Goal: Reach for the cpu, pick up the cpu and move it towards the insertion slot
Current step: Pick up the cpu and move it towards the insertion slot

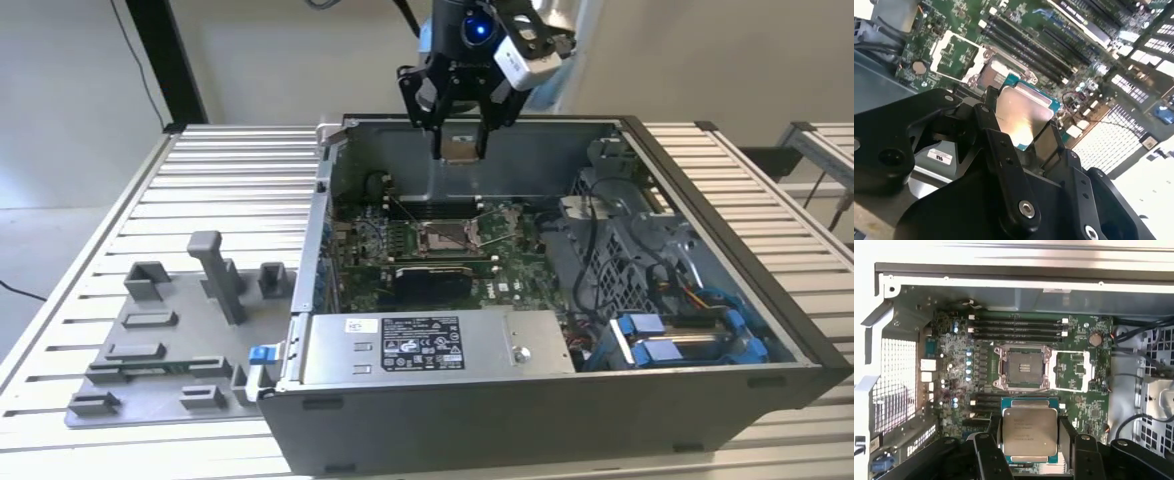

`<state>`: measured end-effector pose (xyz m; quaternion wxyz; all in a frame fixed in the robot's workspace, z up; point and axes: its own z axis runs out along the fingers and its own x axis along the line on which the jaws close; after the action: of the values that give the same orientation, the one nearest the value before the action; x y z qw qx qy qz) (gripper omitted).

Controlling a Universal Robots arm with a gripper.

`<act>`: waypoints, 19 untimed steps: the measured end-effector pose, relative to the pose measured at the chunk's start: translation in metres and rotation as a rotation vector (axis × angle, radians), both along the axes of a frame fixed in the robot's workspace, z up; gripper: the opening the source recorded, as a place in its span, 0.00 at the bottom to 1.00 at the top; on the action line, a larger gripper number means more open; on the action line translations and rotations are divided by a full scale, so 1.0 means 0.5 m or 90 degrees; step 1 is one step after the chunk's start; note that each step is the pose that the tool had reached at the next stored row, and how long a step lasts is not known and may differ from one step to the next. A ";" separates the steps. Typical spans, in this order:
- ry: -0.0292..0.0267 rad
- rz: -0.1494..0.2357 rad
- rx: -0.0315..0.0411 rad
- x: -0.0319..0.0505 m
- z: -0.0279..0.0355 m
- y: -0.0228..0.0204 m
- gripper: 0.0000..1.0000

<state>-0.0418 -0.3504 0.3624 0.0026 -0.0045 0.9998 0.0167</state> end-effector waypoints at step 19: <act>-0.0003 0.000 -0.0002 0.012 -0.006 0.0462 0.00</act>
<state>-0.0357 -0.3273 0.3595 0.0028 -0.0045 0.9999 0.0165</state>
